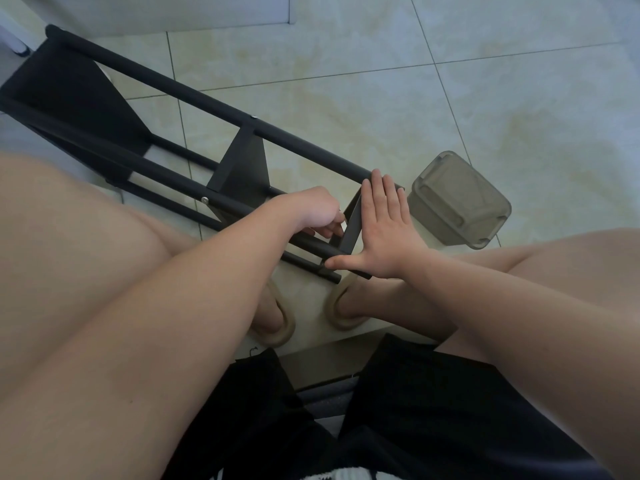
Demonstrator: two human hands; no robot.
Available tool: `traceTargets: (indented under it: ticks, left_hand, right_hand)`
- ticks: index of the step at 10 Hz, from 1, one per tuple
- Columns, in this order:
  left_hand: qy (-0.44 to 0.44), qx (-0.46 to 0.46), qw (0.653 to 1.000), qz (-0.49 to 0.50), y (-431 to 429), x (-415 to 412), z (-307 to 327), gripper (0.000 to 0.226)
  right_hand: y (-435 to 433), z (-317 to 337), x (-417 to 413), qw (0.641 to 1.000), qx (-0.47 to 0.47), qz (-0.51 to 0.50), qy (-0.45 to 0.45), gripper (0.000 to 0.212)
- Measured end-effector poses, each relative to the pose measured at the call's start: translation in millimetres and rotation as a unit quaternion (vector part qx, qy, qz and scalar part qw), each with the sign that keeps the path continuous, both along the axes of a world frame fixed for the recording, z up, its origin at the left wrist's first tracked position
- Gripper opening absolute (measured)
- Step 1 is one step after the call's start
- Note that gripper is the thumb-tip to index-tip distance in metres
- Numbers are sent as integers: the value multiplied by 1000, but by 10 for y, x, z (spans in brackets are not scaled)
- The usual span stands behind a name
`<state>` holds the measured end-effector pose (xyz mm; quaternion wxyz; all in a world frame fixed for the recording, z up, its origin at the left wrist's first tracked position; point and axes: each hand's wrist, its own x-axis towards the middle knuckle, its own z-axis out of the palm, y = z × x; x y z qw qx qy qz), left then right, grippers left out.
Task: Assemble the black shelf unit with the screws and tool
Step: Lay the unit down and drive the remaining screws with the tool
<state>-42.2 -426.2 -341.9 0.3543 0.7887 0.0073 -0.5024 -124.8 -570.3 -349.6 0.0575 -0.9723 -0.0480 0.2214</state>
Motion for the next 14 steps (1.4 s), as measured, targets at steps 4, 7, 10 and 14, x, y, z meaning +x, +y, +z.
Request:
traceTargets:
  ticks: [4,7,10,14]
  left_hand:
    - [-19,25,996,-83,52,0,13,30]
    - [-61,26,981,-183,113,24,69,25]
    - [-106,45,956,-269,153,28,67,17]
    - [-112,68,949,-287,157,19,152,26]
  right_hand:
    - [5,-3,2,1000,4,1,-2,154]
    - [0,-3,1,1000,5,0,-2,153]
    - [2,-8,2,1000,2,0,-2,153]
    - [1,-14,2,1000,0,0,-3,153]
